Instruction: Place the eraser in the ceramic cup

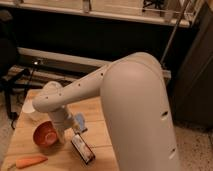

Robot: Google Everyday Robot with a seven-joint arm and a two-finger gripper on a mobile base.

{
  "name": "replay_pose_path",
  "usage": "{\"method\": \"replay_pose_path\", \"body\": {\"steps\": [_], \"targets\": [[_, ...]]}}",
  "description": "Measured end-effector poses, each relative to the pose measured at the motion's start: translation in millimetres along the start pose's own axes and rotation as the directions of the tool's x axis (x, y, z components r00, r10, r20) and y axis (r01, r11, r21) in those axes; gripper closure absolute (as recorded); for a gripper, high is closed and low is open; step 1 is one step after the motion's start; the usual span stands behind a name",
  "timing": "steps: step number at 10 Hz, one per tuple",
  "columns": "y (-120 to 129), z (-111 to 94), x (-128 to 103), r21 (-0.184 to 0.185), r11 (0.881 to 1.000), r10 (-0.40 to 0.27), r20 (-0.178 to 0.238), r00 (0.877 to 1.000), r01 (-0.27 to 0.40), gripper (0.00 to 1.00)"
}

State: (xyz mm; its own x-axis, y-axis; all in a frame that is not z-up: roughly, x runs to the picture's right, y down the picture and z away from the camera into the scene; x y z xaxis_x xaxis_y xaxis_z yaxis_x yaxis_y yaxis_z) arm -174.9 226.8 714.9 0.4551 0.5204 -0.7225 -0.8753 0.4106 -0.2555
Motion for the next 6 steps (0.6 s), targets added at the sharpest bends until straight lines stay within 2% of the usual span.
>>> {"method": "replay_pose_path", "body": {"steps": [3,6], "targets": [[-6.3,32.5,-6.5,0.031,0.999,-0.034,0.000,0.999,0.034,0.35],[-11.9,59.2,-5.7,0.028,0.997,-0.069,-0.034,0.997,0.070,0.35]]}}
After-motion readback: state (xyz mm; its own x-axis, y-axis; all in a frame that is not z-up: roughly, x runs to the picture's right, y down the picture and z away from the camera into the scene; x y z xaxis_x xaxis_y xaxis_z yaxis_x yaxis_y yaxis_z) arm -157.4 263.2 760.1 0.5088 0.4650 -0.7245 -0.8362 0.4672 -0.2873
